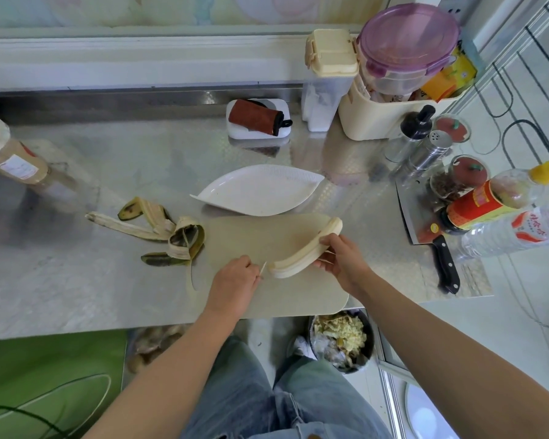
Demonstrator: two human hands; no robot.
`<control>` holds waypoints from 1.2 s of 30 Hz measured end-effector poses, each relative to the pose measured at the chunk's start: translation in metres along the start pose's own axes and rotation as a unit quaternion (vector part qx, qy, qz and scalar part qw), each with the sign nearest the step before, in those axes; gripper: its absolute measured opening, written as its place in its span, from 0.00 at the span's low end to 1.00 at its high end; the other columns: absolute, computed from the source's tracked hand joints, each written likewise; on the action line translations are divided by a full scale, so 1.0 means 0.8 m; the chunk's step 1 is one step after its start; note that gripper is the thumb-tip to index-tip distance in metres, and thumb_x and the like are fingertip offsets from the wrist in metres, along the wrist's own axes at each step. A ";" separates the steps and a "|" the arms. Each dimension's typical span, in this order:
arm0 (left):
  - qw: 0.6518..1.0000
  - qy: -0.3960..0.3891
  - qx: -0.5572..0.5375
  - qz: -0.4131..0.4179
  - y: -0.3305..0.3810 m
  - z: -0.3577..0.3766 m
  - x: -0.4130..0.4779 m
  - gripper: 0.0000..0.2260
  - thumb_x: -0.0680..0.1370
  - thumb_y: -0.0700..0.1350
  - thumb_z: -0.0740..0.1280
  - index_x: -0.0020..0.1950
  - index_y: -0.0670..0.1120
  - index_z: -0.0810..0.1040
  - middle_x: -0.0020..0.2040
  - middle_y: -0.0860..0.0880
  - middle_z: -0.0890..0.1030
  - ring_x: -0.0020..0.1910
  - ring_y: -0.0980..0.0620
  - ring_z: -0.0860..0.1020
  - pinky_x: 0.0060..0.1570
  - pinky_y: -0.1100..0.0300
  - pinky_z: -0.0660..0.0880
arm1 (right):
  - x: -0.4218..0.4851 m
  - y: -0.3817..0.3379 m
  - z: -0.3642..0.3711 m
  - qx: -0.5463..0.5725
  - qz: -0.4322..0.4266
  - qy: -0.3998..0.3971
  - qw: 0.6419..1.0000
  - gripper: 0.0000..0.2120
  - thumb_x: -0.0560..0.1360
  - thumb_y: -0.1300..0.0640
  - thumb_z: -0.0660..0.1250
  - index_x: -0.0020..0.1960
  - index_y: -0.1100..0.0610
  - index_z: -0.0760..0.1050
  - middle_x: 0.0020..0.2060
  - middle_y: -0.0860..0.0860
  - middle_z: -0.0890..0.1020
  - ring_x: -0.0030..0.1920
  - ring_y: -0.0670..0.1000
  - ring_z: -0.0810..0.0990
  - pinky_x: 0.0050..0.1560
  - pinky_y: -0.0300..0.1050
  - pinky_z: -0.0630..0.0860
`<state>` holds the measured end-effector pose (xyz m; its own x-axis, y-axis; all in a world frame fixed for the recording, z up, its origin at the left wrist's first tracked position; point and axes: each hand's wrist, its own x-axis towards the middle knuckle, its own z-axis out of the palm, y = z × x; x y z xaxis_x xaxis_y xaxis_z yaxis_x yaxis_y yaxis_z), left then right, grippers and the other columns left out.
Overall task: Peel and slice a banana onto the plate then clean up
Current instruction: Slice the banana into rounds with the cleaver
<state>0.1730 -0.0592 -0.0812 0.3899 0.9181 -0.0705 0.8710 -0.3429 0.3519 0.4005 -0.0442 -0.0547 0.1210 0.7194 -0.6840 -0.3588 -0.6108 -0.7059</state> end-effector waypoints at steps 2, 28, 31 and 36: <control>1.000 0.009 0.006 0.002 0.001 0.001 0.000 0.05 0.73 0.44 0.72 0.42 0.43 0.80 0.38 0.49 0.75 0.35 0.52 0.73 0.32 0.59 0.75 | -0.001 0.000 0.002 0.004 -0.001 0.001 1.000 0.13 0.77 0.62 0.61 0.61 0.62 0.71 0.48 0.56 0.77 0.46 0.54 0.79 0.43 0.46 0.79; 0.931 0.147 0.025 -0.334 -0.138 -0.119 0.045 0.09 0.76 0.50 0.69 0.46 0.44 0.82 0.44 0.43 0.79 0.45 0.43 0.75 0.37 0.54 0.68 | 0.028 -0.009 0.106 -0.021 -0.001 -0.043 0.999 0.05 0.77 0.63 0.61 0.51 0.61 0.73 0.41 0.54 0.76 0.42 0.52 0.79 0.50 0.50 0.79; 0.937 0.188 0.071 -0.287 -0.128 -0.117 0.047 0.11 0.76 0.50 0.65 0.44 0.43 0.81 0.44 0.43 0.77 0.47 0.42 0.71 0.43 0.50 0.68 | 0.028 -0.006 0.099 -0.027 0.004 -0.056 0.998 0.06 0.77 0.63 0.61 0.52 0.61 0.74 0.43 0.54 0.77 0.43 0.53 0.80 0.51 0.51 0.79; 0.985 0.099 -0.121 -0.080 -0.063 -0.097 0.051 0.11 0.75 0.54 0.66 0.51 0.48 0.77 0.48 0.50 0.77 0.49 0.50 0.73 0.50 0.54 0.70 | 0.020 0.002 0.072 -0.090 0.005 -0.076 0.993 0.15 0.76 0.62 0.67 0.61 0.63 0.72 0.50 0.58 0.80 0.48 0.56 0.81 0.54 0.52 0.79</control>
<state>0.1218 0.0106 -0.0292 0.1673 0.9854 0.0325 0.8106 -0.1563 0.5644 0.3482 -0.0147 -0.0561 -0.0272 0.7463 -0.6650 -0.1857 -0.6575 -0.7302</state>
